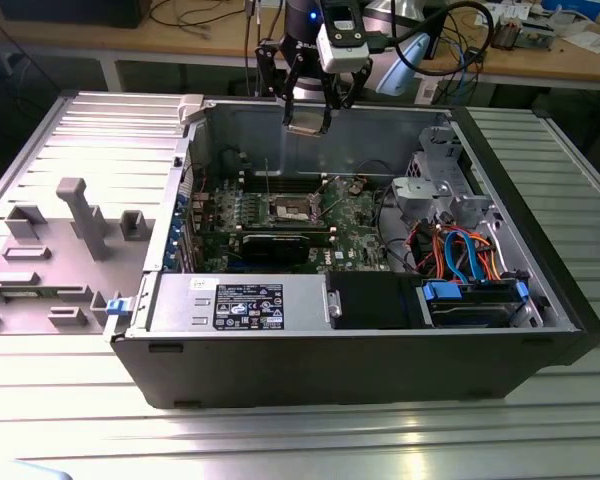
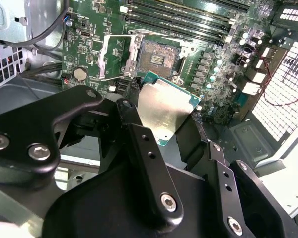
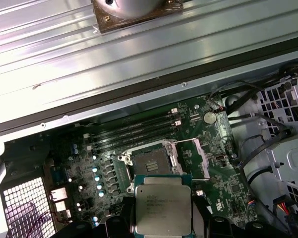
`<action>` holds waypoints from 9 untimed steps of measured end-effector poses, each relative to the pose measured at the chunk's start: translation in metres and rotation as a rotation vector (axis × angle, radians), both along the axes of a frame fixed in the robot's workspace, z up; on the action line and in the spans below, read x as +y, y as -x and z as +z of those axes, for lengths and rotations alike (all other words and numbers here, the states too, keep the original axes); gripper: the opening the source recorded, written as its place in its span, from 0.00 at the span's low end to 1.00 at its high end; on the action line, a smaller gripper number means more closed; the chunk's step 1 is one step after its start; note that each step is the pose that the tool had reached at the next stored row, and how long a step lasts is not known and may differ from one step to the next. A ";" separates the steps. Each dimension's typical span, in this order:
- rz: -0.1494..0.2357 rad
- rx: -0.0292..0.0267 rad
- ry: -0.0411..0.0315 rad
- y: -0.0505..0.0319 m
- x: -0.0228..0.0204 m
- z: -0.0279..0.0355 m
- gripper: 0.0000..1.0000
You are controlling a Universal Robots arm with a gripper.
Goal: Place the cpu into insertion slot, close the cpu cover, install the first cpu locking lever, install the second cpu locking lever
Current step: 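Place the cpu into insertion slot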
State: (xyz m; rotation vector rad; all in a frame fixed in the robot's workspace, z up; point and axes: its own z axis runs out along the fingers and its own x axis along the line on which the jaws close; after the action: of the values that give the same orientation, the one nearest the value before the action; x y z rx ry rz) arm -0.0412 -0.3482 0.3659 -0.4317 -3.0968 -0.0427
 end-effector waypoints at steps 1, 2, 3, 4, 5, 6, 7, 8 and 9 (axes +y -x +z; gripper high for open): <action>0.000 0.0000 0.0000 0.0000 0.0000 0.0000 0.55; 0.000 0.0001 0.0000 0.0000 0.0000 0.0000 0.55; 0.000 0.0000 0.0000 0.0000 0.0000 0.0000 0.55; 0.000 0.0000 0.0000 0.0000 0.0000 0.0000 0.55; 0.000 0.0000 0.0000 0.0000 0.0000 0.0000 0.55; 0.000 0.0000 0.0000 0.0000 0.0000 0.0000 0.55; 0.000 0.0000 0.0000 0.0000 0.0000 0.0000 0.55; 0.000 0.0000 0.0000 0.0000 0.0000 0.0000 0.55; 0.000 0.0000 0.0000 0.0000 0.0000 0.0000 0.55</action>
State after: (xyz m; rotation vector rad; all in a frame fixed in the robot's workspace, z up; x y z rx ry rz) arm -0.0412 -0.3482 0.3659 -0.4320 -3.0968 -0.0428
